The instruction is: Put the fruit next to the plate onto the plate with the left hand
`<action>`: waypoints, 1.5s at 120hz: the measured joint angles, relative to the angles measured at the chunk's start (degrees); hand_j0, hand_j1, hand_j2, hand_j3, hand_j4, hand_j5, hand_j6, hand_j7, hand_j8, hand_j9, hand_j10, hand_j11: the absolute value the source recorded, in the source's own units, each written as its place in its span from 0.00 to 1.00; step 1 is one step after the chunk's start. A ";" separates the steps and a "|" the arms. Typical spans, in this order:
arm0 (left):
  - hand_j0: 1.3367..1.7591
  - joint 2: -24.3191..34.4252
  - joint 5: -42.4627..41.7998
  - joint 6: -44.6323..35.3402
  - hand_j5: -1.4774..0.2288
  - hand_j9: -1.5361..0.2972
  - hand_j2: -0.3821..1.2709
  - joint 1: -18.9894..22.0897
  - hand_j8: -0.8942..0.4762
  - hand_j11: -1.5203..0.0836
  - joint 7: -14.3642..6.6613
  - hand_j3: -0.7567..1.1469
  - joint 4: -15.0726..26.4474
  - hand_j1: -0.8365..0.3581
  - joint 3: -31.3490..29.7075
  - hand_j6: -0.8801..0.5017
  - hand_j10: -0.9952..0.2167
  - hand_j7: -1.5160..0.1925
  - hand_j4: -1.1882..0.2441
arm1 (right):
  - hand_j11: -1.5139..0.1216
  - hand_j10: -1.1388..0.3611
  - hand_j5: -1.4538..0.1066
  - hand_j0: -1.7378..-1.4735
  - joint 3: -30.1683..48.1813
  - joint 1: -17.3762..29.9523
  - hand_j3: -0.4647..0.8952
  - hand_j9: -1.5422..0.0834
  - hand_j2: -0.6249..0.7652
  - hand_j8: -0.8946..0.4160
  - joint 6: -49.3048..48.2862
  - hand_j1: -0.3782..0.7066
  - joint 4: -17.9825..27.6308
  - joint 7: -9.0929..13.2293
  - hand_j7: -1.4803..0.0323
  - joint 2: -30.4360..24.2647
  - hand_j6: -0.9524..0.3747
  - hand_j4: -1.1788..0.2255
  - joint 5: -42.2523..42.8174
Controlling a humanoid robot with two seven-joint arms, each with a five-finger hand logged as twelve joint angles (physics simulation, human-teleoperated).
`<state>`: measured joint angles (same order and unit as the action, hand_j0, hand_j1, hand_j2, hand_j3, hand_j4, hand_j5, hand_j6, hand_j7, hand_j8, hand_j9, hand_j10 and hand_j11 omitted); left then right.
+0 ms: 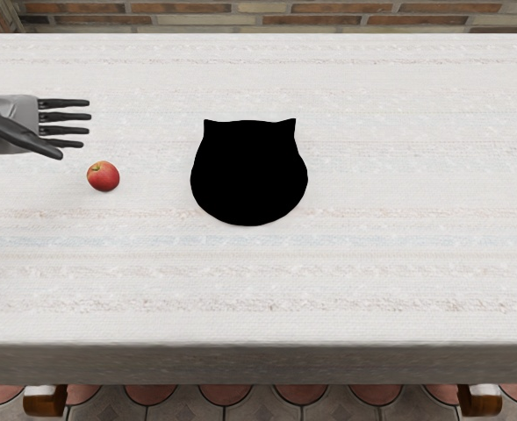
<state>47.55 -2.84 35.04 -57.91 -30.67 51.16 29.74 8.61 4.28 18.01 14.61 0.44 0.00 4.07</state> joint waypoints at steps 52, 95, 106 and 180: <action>0.76 -4.19 25.29 -2.13 0.84 0.82 0.23 -6.94 0.63 0.92 -1.36 0.40 7.91 0.96 -0.51 0.61 0.79 0.86 0.81 | 0.93 0.76 0.93 0.30 0.08 -0.23 0.34 0.95 0.45 0.68 0.01 0.03 0.01 0.00 0.98 0.00 0.72 0.84 -0.02; 0.76 -14.70 59.77 -23.70 0.84 0.81 0.24 -7.49 0.62 0.92 -3.96 0.40 14.85 0.96 -8.60 0.61 0.79 0.86 0.80 | 0.93 0.76 0.93 0.30 0.07 -0.32 0.34 0.95 0.45 0.68 0.01 0.03 -0.02 0.00 0.98 0.00 0.72 0.84 -0.02; 0.76 -16.88 62.42 -24.63 0.84 0.81 0.24 -8.98 0.62 0.92 -4.17 0.40 15.42 0.96 -12.22 0.61 0.79 0.86 0.80 | 0.93 0.76 0.93 0.30 0.08 -0.33 0.34 0.95 0.45 0.68 0.01 0.03 -0.02 0.00 0.98 0.00 0.72 0.84 -0.02; 0.76 -22.20 73.32 -26.64 0.72 0.70 0.26 -9.60 0.51 0.79 -4.33 0.40 7.35 0.80 -23.87 0.49 0.66 0.74 0.69 | 0.93 0.76 0.93 0.30 0.08 -0.40 0.34 0.95 0.45 0.68 0.01 0.03 -0.01 0.00 0.98 0.00 0.72 0.84 -0.02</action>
<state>25.35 70.48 8.40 -67.51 -35.00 58.51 5.86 8.69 3.88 18.02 14.61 0.44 0.00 4.05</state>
